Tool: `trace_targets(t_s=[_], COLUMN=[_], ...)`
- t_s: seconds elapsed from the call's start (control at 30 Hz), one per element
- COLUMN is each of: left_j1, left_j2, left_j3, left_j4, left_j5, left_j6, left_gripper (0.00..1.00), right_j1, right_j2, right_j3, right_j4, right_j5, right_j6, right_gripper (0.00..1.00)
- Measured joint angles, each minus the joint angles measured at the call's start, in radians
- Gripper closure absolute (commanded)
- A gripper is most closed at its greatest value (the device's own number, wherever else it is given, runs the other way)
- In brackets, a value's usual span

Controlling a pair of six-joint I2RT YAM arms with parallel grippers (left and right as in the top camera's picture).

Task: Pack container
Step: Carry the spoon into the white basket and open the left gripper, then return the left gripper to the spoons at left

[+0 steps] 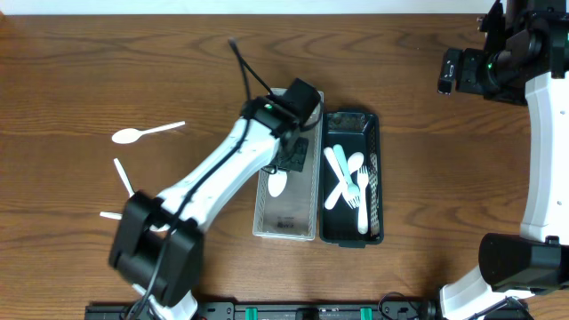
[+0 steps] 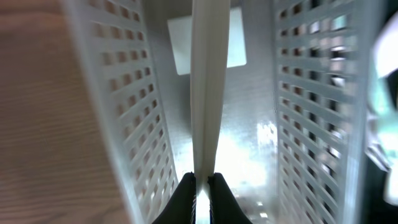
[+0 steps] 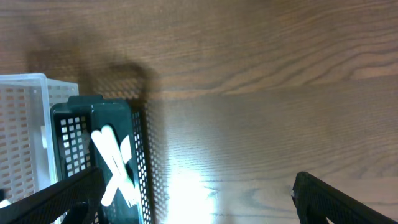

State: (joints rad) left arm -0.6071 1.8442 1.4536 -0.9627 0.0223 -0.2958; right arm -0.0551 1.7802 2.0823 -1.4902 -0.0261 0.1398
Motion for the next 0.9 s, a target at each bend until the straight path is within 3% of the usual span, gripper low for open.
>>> trace_targets(t_s=[0.07,0.1,0.17,0.2,0.23,0.57,0.73,0.9], left_j1=[-0.004,-0.005,-0.005,-0.005,-0.005,-0.005,0.024,0.183], left_j2=[0.034,0.046,0.059,0.061,0.061,0.024,-0.115,-0.312], left_j3=[0.000,0.000,0.000,0.000,0.000,0.000,0.043,0.094], left_j4=[0.002,0.002,0.002,0.002,0.002,-0.047,-0.093,-0.106], left_j5=[0.000,0.000,0.000,0.000,0.000,-0.080,-0.180,-0.225], left_j6=[0.000,0.000,0.003,0.000,0.002,0.066,0.090,0.098], left_gripper=[0.94,0.85,0.55,0.46,0.43,0.41,0.36,0.33], right_j1=[0.000,0.000,0.000,0.000,0.000,0.000,0.000,0.000], right_j2=[0.000,0.000,0.000,0.000,0.000,0.000,0.000,0.000], right_j3=[0.000,0.000,0.000,0.000,0.000,0.000,0.000,0.000], right_j4=[-0.003,-0.003,-0.003,-0.004,-0.005,-0.005,-0.005,-0.005], right_j5=[0.000,0.000,0.000,0.000,0.000,0.000,0.000,0.000], right_j6=[0.000,0.000,0.000,0.000,0.000,0.000,0.000,-0.002], right_gripper=[0.01,0.01,0.01,0.01,0.01,0.01,0.01,0.01])
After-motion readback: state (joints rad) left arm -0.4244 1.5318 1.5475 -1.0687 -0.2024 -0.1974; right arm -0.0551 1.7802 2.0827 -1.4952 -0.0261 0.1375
